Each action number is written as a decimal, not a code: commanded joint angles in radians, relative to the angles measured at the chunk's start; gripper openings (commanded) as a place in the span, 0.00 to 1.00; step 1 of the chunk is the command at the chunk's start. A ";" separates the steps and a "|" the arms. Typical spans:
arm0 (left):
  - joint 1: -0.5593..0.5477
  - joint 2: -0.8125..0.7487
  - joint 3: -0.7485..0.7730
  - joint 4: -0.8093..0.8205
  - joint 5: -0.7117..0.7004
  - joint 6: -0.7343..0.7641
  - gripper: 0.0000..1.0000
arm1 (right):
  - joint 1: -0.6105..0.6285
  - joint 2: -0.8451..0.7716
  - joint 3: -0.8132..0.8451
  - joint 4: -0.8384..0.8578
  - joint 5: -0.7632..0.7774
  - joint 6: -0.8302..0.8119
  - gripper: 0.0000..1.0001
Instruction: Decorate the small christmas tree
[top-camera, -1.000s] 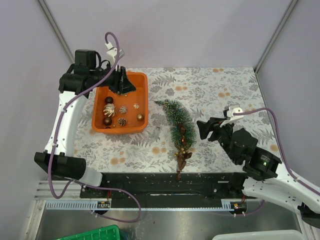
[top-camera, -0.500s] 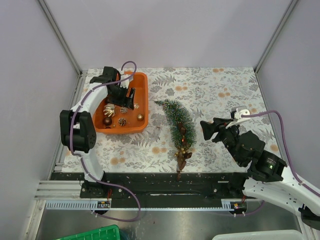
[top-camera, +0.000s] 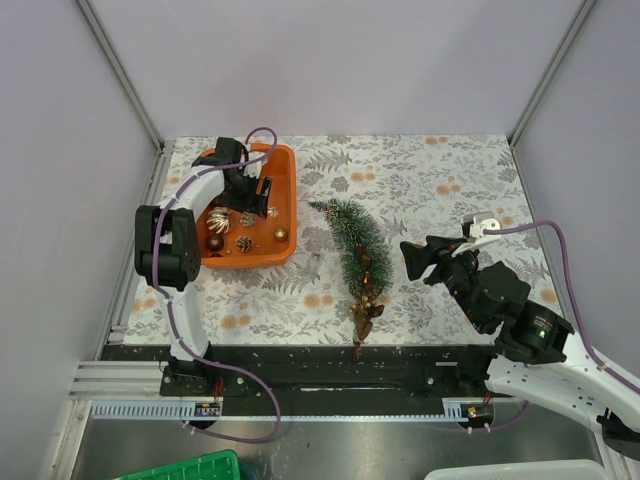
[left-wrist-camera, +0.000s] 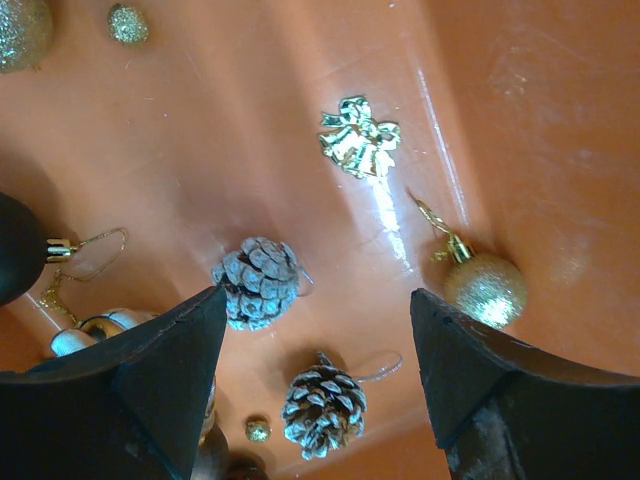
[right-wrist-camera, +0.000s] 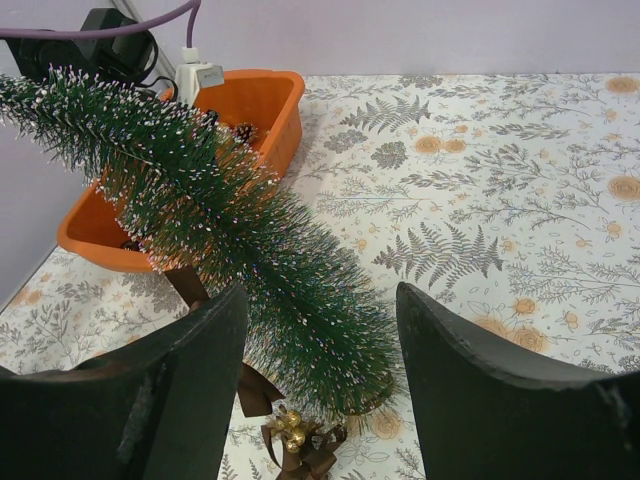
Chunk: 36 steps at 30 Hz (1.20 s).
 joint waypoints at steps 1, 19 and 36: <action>0.024 0.032 0.035 0.067 -0.056 -0.024 0.77 | -0.005 -0.006 0.001 0.021 -0.004 0.016 0.69; 0.061 0.079 0.029 0.067 -0.032 0.002 0.61 | -0.005 -0.026 -0.023 0.016 0.011 0.028 0.69; 0.061 -0.003 -0.053 0.047 -0.006 0.040 0.63 | -0.005 -0.021 -0.031 0.015 0.010 0.039 0.69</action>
